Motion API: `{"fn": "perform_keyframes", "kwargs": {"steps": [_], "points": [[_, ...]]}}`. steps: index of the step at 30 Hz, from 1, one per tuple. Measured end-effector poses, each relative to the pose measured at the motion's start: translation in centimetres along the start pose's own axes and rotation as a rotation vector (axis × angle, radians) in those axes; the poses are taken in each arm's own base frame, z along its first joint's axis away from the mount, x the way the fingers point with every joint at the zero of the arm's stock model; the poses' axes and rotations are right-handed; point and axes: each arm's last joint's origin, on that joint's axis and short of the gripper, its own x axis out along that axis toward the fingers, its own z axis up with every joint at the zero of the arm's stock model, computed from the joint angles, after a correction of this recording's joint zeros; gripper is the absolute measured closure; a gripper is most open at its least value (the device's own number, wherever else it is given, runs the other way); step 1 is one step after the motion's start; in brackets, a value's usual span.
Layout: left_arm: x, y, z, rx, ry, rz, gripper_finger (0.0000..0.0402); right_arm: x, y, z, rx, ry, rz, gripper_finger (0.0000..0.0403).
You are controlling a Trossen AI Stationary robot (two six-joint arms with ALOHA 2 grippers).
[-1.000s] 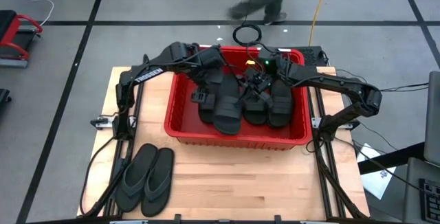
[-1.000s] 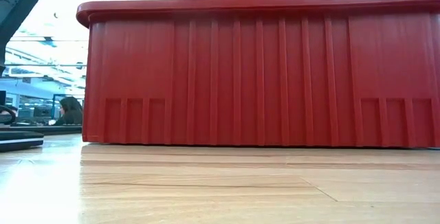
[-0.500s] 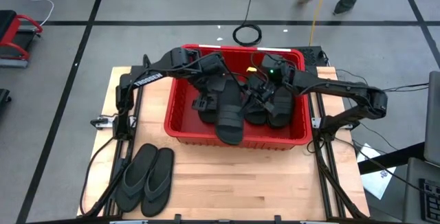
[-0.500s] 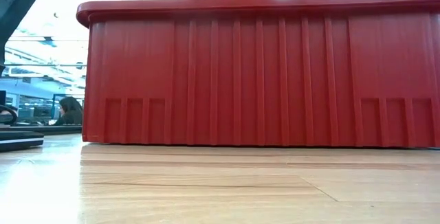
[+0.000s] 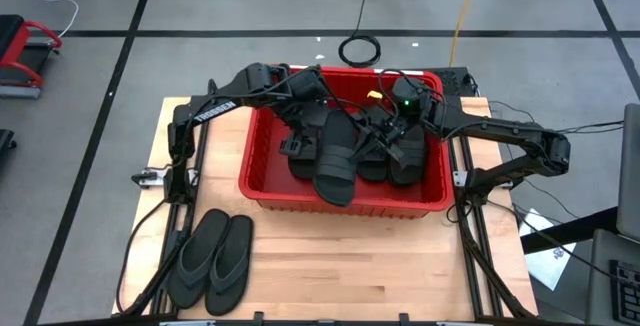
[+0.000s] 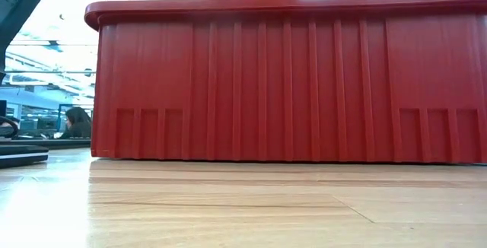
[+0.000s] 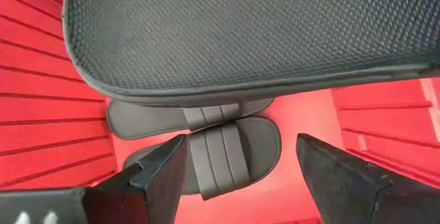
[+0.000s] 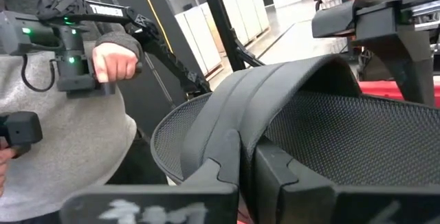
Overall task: Pick and place slides into bin
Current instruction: Put the black slipper into the red organizer bin
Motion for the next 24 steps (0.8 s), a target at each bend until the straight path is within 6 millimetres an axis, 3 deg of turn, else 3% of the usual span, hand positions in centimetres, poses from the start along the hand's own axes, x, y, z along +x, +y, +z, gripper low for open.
{"fn": "perform_keyframes", "kwargs": {"steps": [24], "points": [[0.03,-0.07,0.11,0.012,-0.004,0.003,0.0135,-0.03,-0.1,0.08,-0.018,-0.01,-0.047,0.0398]]}}
